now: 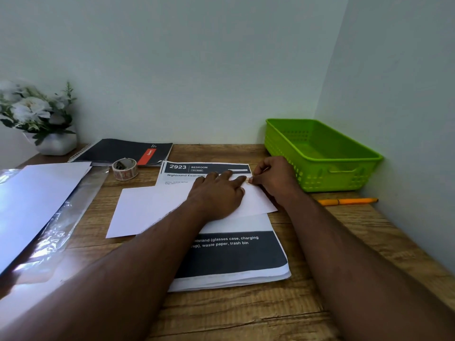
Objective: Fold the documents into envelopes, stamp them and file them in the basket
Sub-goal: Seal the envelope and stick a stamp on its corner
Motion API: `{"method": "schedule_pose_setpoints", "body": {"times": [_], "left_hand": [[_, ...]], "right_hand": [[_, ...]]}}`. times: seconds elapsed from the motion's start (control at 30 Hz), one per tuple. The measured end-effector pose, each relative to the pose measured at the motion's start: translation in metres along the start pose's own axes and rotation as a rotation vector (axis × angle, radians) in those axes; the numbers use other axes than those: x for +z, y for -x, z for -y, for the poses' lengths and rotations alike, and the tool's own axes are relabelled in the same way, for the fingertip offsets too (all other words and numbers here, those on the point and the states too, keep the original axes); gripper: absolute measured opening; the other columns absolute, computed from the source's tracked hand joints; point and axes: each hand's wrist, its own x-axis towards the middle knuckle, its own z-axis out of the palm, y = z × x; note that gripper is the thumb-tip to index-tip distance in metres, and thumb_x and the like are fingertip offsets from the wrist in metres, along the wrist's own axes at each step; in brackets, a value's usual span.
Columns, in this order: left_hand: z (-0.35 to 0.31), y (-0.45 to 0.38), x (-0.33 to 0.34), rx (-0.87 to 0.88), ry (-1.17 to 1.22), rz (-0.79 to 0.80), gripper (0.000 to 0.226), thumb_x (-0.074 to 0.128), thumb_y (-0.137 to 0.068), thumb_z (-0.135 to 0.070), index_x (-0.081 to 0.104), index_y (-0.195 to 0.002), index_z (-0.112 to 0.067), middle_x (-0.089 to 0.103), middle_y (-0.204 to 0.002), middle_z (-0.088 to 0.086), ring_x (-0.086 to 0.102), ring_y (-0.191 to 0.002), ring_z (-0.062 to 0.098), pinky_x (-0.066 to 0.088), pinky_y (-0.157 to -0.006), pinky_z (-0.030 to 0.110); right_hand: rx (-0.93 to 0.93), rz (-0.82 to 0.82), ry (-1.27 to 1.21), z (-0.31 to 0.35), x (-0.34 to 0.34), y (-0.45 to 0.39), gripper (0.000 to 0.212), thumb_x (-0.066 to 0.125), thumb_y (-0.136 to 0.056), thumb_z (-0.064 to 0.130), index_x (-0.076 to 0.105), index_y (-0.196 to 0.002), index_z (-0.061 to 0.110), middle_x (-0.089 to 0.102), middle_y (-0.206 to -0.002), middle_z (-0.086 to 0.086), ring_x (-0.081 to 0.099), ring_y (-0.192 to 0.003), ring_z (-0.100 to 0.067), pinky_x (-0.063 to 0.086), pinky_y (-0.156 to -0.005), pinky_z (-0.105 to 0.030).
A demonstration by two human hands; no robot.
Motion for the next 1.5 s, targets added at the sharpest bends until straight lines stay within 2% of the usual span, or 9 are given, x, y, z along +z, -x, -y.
{"method": "schedule_pose_setpoints", "body": {"times": [0.37, 0.6, 0.73, 0.9, 1.03, 1.1, 1.23, 1.37, 1.5], "left_hand": [[-0.002, 0.0, -0.002, -0.047, 0.003, 0.037, 0.053, 0.02, -0.1, -0.045, 0.015, -0.152, -0.039, 0.012, -0.162, 0.0, 0.013, -0.146, 0.028, 0.012, -0.115, 0.048], [-0.003, -0.001, 0.001, -0.041, -0.012, 0.041, 0.055, 0.018, -0.1, -0.047, 0.013, -0.154, -0.034, 0.01, -0.163, 0.001, 0.011, -0.147, 0.028, 0.011, -0.115, 0.048], [-0.003, 0.0, 0.0, -0.043, -0.013, 0.046, 0.056, 0.018, -0.1, -0.047, 0.013, -0.154, -0.032, 0.01, -0.163, 0.001, 0.012, -0.147, 0.028, 0.012, -0.115, 0.048], [-0.004, 0.0, -0.001, -0.118, 0.025, -0.1, 0.062, 0.034, -0.095, -0.052, 0.029, -0.148, -0.021, 0.034, -0.151, 0.005, 0.03, -0.138, 0.029, 0.023, -0.109, 0.046], [-0.001, 0.002, -0.007, -0.18, 0.005, -0.128, 0.064, 0.042, -0.088, -0.064, 0.043, -0.14, -0.026, 0.042, -0.141, 0.006, 0.034, -0.134, 0.03, 0.023, -0.107, 0.052], [0.002, 0.001, -0.01, -0.193, 0.054, -0.146, 0.064, 0.048, -0.084, -0.068, 0.049, -0.136, -0.03, 0.043, -0.139, 0.006, 0.033, -0.134, 0.029, 0.022, -0.107, 0.052], [0.01, 0.0, -0.014, -0.194, 0.237, -0.298, 0.039, 0.063, -0.081, -0.06, 0.064, -0.108, -0.032, 0.05, -0.121, 0.001, 0.04, -0.125, 0.025, 0.024, -0.102, 0.047], [0.014, 0.002, -0.016, -0.147, 0.378, -0.428, 0.018, 0.067, -0.082, -0.046, 0.057, -0.086, -0.032, 0.056, -0.11, -0.003, 0.05, -0.111, 0.02, 0.033, -0.099, 0.046], [0.013, 0.006, -0.018, -0.157, 0.457, -0.452, 0.018, 0.064, -0.087, -0.041, 0.053, -0.084, -0.028, 0.062, -0.092, -0.009, 0.056, -0.093, 0.017, 0.034, -0.095, 0.043]], "right_hand": [[0.054, 0.238, 0.046, 0.009, -0.021, 0.004, 0.015, 0.078, -0.068, -0.006, 0.068, -0.073, 0.004, 0.065, -0.068, -0.008, 0.058, -0.061, -0.016, 0.047, -0.059, -0.024], [-0.059, 0.051, 0.047, 0.001, -0.006, 0.001, 0.005, 0.069, -0.082, 0.007, 0.074, -0.081, 0.007, 0.062, -0.064, 0.003, 0.055, -0.061, -0.01, 0.041, -0.056, -0.021], [-0.129, 0.016, 0.126, -0.003, 0.001, -0.002, 0.01, 0.07, -0.083, 0.014, 0.076, -0.088, 0.008, 0.071, -0.083, -0.006, 0.063, -0.078, -0.017, 0.049, -0.07, -0.029], [-0.086, 0.05, 0.234, -0.002, 0.006, -0.001, 0.022, 0.077, -0.077, 0.026, 0.07, -0.08, 0.005, 0.068, -0.076, -0.009, 0.061, -0.071, -0.023, 0.048, -0.064, -0.035], [0.015, 0.138, 0.045, 0.002, 0.002, 0.0, 0.02, 0.079, -0.073, 0.011, 0.06, -0.076, 0.009, 0.057, -0.066, -0.005, 0.051, -0.058, -0.018, 0.038, -0.053, -0.026], [0.055, 0.157, -0.09, 0.004, 0.0, 0.003, 0.031, 0.079, -0.071, 0.002, 0.052, -0.072, 0.016, 0.054, -0.065, -0.003, 0.049, -0.055, -0.016, 0.036, -0.05, -0.024], [0.101, 0.123, -0.308, 0.015, -0.009, 0.009, 0.025, 0.075, -0.075, -0.002, 0.056, -0.082, 0.013, 0.061, -0.069, -0.002, 0.059, -0.052, -0.01, 0.043, -0.046, -0.018], [0.091, 0.168, -0.424, 0.022, -0.012, 0.014, 0.016, 0.075, -0.077, 0.003, 0.065, -0.09, 0.005, 0.064, -0.071, -0.004, 0.057, -0.042, 0.001, 0.042, -0.041, -0.013], [0.025, 0.128, -0.473, 0.021, -0.01, 0.012, 0.027, 0.079, -0.074, 0.005, 0.065, -0.097, 0.004, 0.068, -0.083, -0.008, 0.066, -0.061, -0.01, 0.052, -0.052, -0.02]]}}
